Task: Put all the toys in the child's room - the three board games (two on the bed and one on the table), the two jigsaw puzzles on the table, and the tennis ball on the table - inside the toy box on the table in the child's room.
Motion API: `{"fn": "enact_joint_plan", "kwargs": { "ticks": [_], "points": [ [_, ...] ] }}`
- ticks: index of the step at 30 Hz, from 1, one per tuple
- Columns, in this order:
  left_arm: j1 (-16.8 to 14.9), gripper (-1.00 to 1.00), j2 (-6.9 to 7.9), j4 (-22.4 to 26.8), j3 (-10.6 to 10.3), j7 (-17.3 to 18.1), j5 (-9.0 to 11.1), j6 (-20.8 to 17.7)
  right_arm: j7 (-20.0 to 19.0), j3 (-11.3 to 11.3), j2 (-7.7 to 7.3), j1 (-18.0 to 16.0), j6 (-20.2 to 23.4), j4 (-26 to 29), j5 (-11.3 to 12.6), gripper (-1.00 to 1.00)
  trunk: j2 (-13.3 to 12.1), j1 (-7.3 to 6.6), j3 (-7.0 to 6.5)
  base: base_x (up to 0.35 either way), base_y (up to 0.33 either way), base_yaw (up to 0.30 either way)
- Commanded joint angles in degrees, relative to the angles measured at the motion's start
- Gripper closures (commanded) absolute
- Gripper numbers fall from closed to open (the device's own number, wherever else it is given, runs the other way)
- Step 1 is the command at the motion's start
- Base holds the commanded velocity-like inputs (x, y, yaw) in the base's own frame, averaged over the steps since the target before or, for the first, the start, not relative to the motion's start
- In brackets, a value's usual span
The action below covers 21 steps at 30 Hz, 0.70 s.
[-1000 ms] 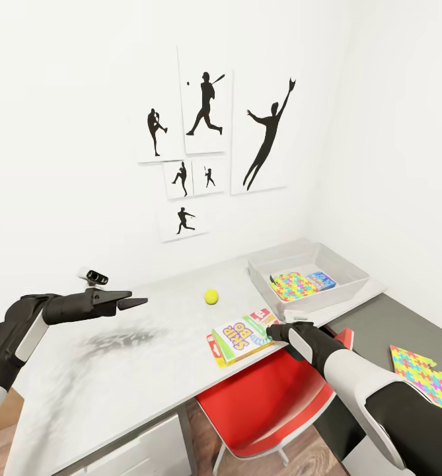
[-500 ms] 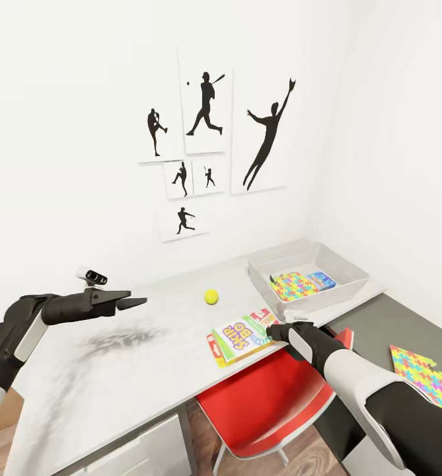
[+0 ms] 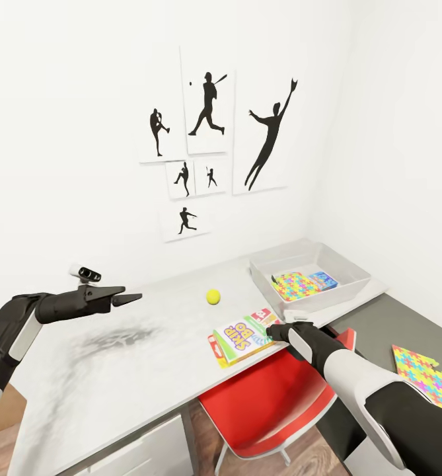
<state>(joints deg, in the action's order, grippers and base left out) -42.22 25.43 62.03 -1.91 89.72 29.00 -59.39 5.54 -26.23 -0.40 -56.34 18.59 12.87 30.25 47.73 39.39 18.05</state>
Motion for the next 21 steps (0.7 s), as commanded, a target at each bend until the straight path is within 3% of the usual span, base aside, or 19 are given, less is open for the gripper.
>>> {"fn": "enact_joint_plan", "kwargs": {
  "ticks": [1,21],
  "points": [
    [-0.1,-1.0,0.06,0.0,-0.1,0.3,0.0,-0.6,0.3,-0.6,-0.04,0.0,0.3,0.1,0.9,-1.0,0.1,0.01,0.08,0.0,0.002,0.0],
    [-0.1,-1.0,-0.03,0.0,-0.1,0.3,0.0,-0.6,0.3,-0.7,-0.04,0.0,0.2,0.0,0.9,-1.0,0.1,0.01,0.08,0.0,0.035,0.0]
  ]
}}
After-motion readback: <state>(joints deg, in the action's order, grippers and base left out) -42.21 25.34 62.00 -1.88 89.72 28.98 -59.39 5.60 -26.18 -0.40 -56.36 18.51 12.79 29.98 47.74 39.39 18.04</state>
